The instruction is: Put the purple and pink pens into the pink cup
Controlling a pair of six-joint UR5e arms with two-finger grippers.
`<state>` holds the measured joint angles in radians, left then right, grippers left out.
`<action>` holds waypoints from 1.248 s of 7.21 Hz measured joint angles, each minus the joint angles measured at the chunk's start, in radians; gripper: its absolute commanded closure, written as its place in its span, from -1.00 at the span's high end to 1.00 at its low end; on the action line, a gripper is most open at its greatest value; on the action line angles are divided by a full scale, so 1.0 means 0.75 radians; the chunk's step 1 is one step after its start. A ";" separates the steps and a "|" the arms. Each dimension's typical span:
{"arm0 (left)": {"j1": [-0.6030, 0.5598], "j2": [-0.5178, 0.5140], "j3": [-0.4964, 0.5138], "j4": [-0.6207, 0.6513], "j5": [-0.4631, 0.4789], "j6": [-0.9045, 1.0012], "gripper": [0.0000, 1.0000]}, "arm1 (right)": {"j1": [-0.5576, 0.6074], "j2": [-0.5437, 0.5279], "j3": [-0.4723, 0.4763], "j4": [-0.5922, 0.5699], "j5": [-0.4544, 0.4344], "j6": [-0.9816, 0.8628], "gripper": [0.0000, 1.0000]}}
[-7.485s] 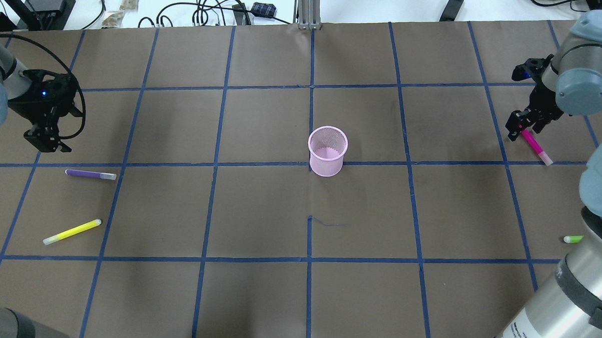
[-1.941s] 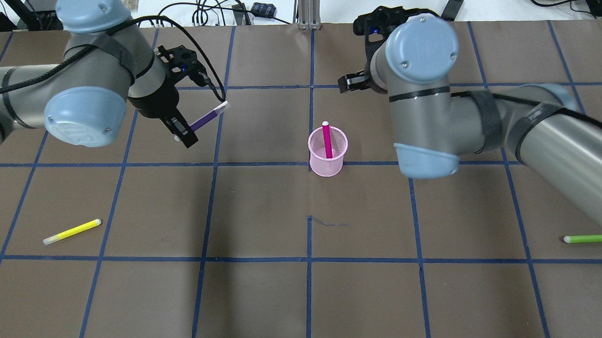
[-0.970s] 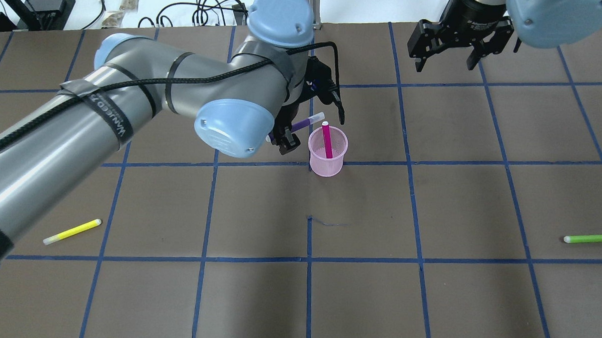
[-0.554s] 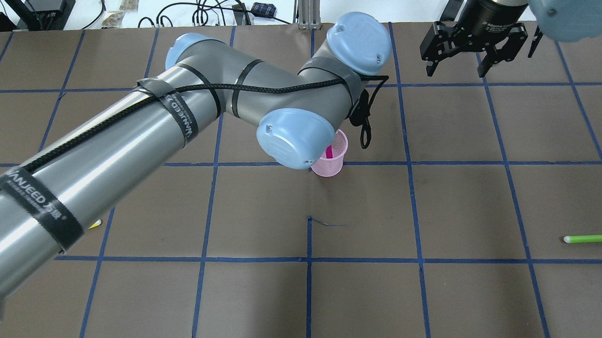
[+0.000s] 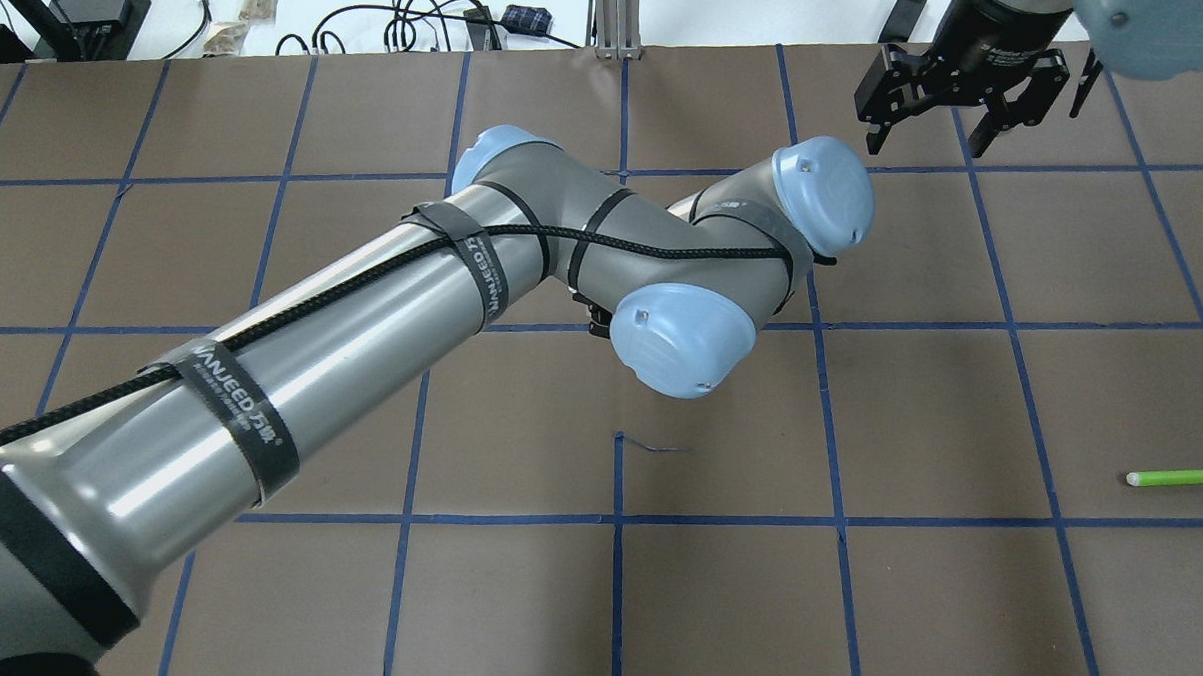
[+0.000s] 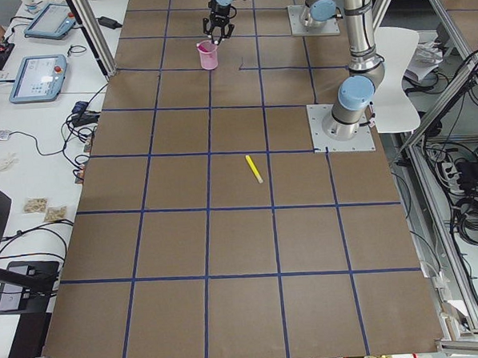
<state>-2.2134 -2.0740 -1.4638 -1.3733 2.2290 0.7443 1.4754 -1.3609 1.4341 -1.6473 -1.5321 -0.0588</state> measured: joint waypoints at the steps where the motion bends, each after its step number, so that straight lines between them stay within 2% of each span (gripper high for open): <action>1: -0.016 -0.035 0.024 0.002 0.025 -0.001 -1.00 | -0.025 -0.002 0.006 0.003 0.002 -0.001 1.00; 3: -0.025 -0.105 0.085 -0.003 0.041 0.000 -1.00 | -0.044 -0.008 0.015 0.006 0.002 -0.001 1.00; 4: -0.026 -0.127 0.100 -0.005 0.044 0.000 -0.80 | -0.046 -0.009 0.016 0.006 0.003 -0.001 1.00; 5: -0.027 -0.139 0.108 -0.005 0.046 0.000 0.51 | -0.046 -0.010 0.016 0.006 0.003 -0.001 1.00; 6: -0.027 -0.143 0.111 -0.005 0.045 -0.001 1.00 | -0.047 -0.010 0.017 0.006 0.003 -0.001 1.00; 9: -0.027 -0.137 0.113 -0.007 0.040 -0.012 1.00 | -0.047 -0.007 0.017 0.006 0.005 -0.001 1.00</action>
<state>-2.2335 -2.1767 -1.3788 -1.3789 2.2588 0.7353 1.4404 -1.3661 1.4466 -1.6429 -1.5284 -0.0598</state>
